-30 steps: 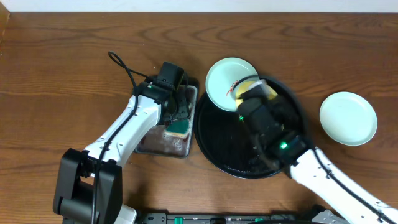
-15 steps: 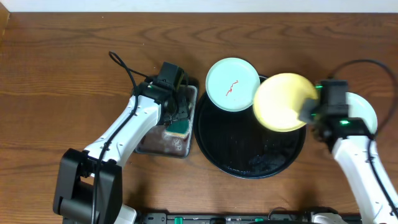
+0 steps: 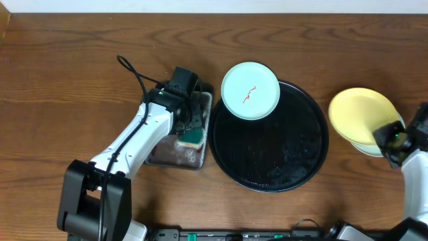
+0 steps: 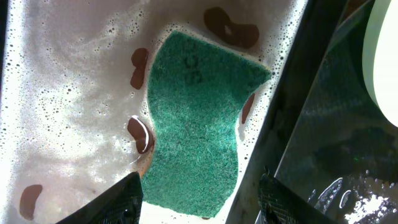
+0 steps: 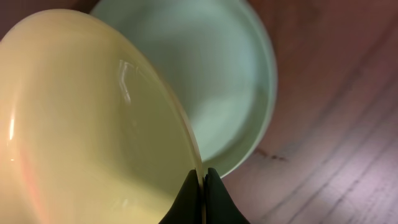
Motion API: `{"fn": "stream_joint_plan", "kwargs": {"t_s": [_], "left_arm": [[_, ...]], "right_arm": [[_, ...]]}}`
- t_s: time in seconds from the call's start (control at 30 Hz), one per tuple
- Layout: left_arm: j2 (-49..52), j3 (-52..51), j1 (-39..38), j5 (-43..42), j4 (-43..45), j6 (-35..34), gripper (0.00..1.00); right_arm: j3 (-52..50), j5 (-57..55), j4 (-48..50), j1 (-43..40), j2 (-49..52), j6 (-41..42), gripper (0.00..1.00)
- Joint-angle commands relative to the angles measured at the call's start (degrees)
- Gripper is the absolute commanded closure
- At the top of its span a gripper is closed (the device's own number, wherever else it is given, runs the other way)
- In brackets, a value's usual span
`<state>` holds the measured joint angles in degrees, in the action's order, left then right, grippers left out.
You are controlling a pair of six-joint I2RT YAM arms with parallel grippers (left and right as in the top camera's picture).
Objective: Clean dirty plates on tray and stack at the side
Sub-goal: 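Place the yellow plate onto the pale green plate at right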
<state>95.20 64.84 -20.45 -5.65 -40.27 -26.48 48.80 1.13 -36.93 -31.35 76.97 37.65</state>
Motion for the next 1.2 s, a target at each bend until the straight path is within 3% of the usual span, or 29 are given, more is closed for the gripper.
{"fn": "stream_joint_plan", "kwargs": {"t_s": [0.0,0.23,0.53,0.67,0.87,1.03,1.17], "left_arm": [[0.28,-0.98,0.13,0.35,-0.22,1.2,0.39],[0.28,-0.98,0.13,0.35,-0.2,1.18,0.39],[0.28,-0.98,0.13,0.35,-0.2,1.2,0.39],[0.28,-0.98,0.13,0.35,-0.2,1.18,0.39],[0.28,-0.98,0.13,0.35,-0.2,1.18,0.39],[0.28,-0.98,0.13,0.35,-0.17,1.18,0.39],[0.28,-0.98,0.13,0.35,-0.17,1.18,0.39]], "right_arm": [[0.85,2.14,-0.04,-2.6,1.33,2.47,0.99],[0.92,21.62,8.31,-2.01,0.7,-15.65,0.99],[1.05,17.75,10.64,8.81,-6.95,-30.16,0.99],[1.05,8.17,11.17,17.33,-9.99,-39.82,0.99],[1.05,-16.98,11.72,32.04,-10.58,-51.39,0.99],[1.05,-47.54,15.04,43.98,-10.29,-51.84,0.99],[1.05,-62.29,20.13,52.13,-10.19,-54.23,0.99]]}}
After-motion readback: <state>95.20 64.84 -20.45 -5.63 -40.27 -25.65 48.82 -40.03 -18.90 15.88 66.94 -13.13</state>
